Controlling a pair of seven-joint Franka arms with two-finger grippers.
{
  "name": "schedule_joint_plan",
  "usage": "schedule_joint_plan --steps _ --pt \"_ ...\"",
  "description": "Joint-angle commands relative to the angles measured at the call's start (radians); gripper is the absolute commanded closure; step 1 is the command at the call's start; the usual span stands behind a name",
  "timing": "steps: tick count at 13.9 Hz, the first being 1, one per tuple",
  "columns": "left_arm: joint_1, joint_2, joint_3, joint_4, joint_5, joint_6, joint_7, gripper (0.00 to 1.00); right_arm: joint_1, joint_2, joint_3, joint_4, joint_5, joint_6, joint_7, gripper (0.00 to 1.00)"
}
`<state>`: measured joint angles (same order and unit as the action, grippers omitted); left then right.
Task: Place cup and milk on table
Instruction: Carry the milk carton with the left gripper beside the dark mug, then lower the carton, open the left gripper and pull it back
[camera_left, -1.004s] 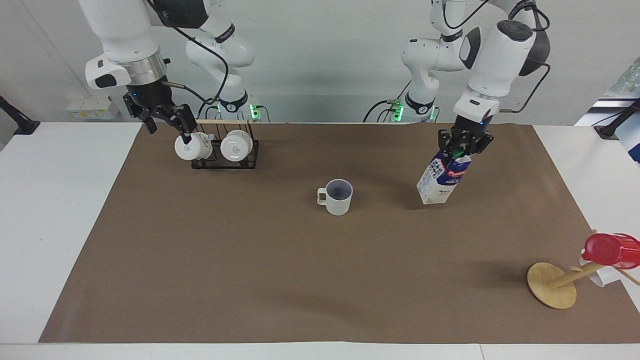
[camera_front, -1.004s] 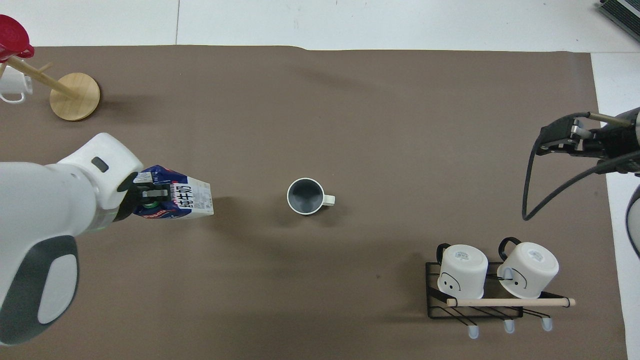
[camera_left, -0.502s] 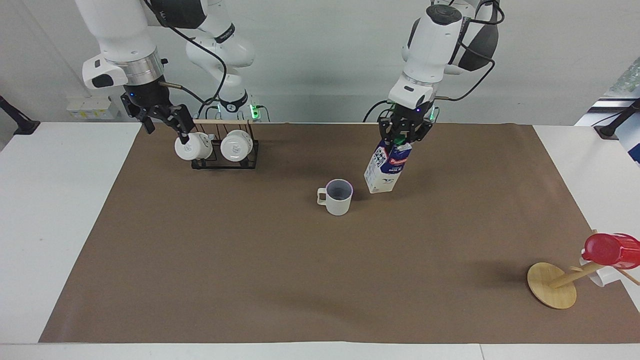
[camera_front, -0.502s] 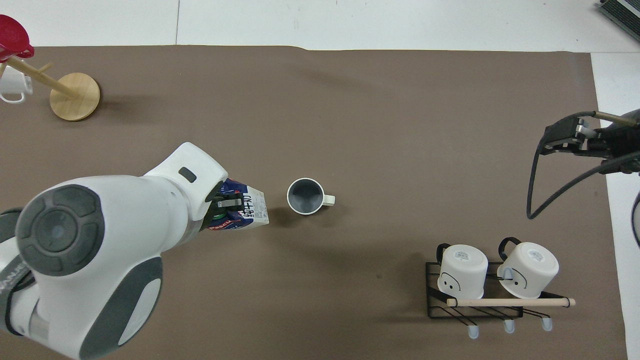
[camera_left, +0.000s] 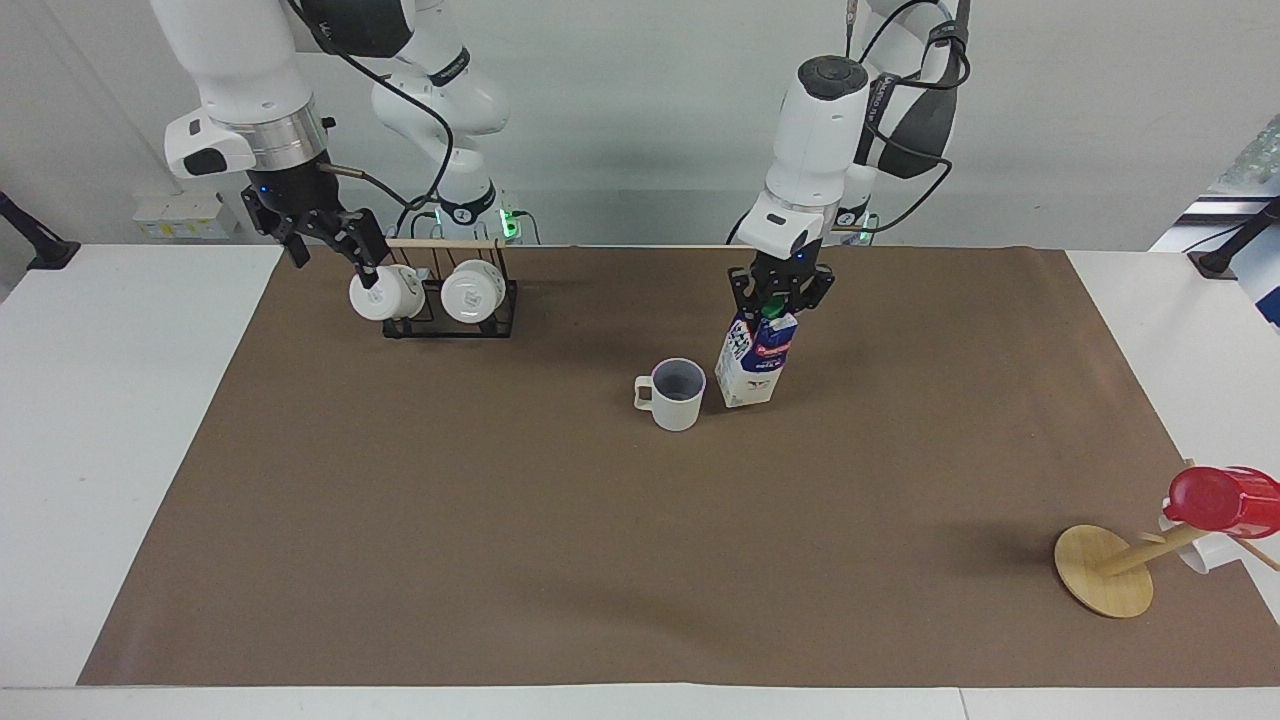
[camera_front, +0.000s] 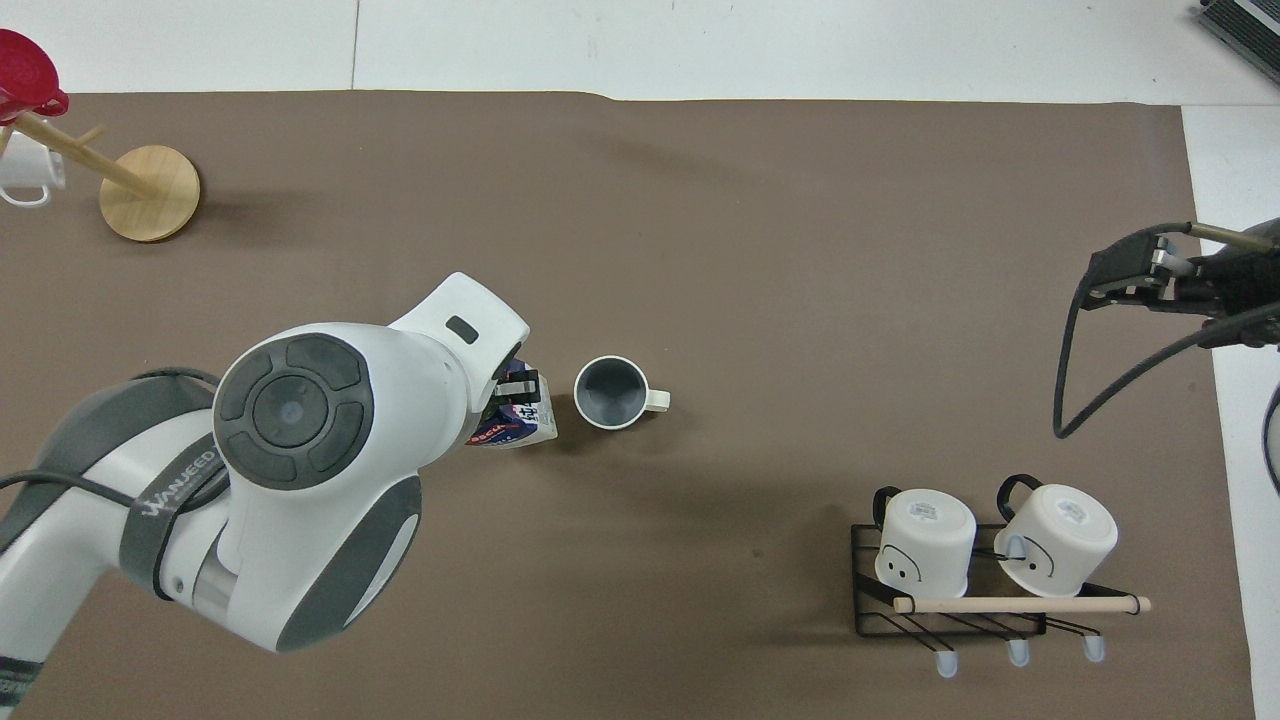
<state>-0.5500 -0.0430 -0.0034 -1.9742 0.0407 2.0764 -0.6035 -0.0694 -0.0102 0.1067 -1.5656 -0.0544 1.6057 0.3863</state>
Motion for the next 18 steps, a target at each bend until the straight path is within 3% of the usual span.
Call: schedule_joint_plan --steps 1,9,15,17,18 --pt "-0.018 0.044 0.014 0.008 0.031 0.028 -0.027 0.55 -0.01 -0.001 0.002 0.012 0.019 -0.02 -0.018 0.0" --pt "0.005 0.038 0.014 -0.069 0.039 0.129 -0.01 0.53 -0.01 -0.001 0.002 0.012 0.021 -0.02 -0.018 0.0" --pt "0.004 0.035 0.013 -0.072 0.039 0.131 0.013 0.4 -0.01 -0.001 0.002 0.012 0.019 -0.018 -0.018 0.0" --pt "0.004 0.034 0.013 -0.072 0.039 0.128 0.033 0.22 -0.01 -0.001 0.002 0.012 0.019 -0.02 -0.018 0.0" --pt "0.004 0.035 0.013 -0.068 0.039 0.117 0.04 0.0 -0.01 -0.001 0.002 0.012 0.019 -0.018 -0.018 0.0"
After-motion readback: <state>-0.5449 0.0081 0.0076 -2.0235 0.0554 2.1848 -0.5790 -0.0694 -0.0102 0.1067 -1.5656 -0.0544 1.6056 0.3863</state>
